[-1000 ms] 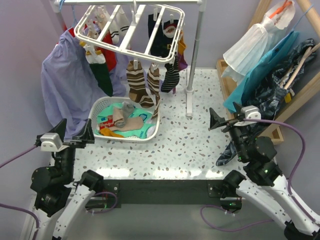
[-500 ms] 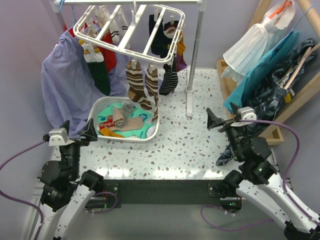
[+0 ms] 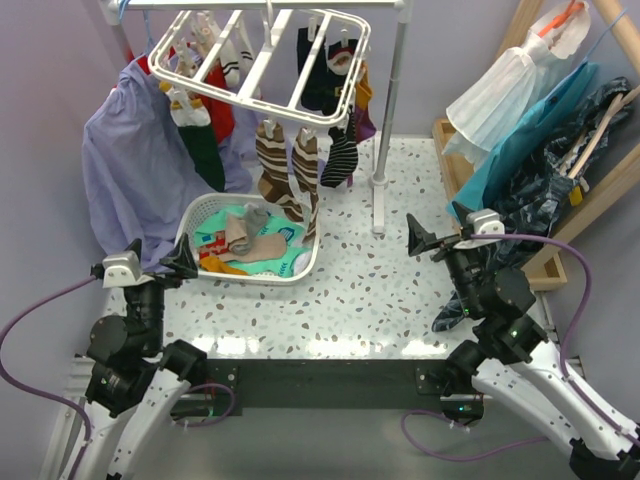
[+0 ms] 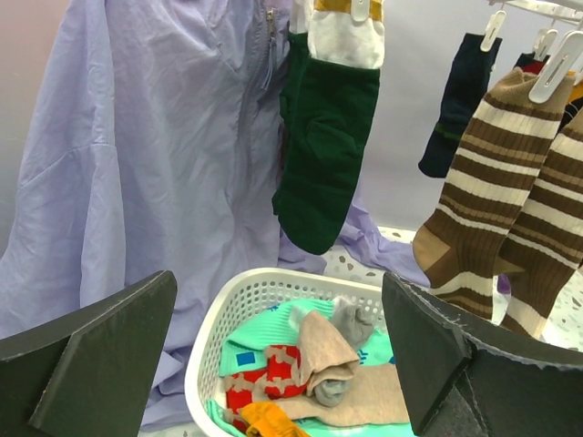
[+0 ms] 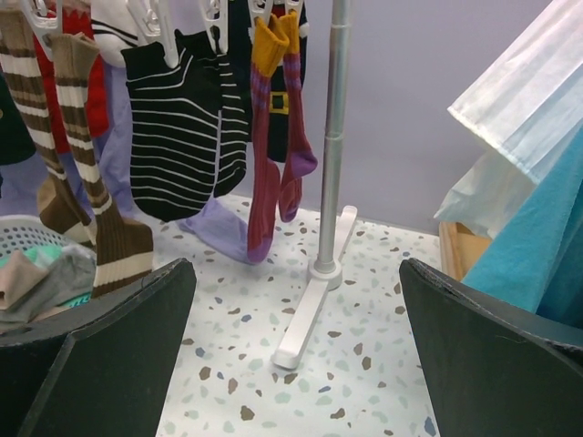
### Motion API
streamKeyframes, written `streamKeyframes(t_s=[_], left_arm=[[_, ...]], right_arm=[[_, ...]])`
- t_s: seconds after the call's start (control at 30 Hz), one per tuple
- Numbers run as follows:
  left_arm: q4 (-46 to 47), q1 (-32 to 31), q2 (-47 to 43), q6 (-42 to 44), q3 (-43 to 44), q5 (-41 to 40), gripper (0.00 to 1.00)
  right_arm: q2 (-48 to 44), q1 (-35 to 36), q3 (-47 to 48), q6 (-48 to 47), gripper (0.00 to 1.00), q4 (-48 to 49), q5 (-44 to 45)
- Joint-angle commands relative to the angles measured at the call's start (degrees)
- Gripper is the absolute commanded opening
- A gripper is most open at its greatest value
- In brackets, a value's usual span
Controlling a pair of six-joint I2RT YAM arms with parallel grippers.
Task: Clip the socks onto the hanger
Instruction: Reset both arms
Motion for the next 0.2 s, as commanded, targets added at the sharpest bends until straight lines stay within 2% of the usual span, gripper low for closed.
streamKeyframes(t_s=[0.0, 0.17], left_arm=[[2.77, 0.21, -0.23, -0.36, 0.16, -1.16, 1.0], [2.25, 0.21, -0.24, 0.08, 0.34, -0.64, 1.0]], right_arm=[[0.39, -0.17, -0.55, 0.72, 0.99, 3.3, -0.3], [0.75, -0.26, -0.46, 0.81, 0.99, 2.95, -0.91]])
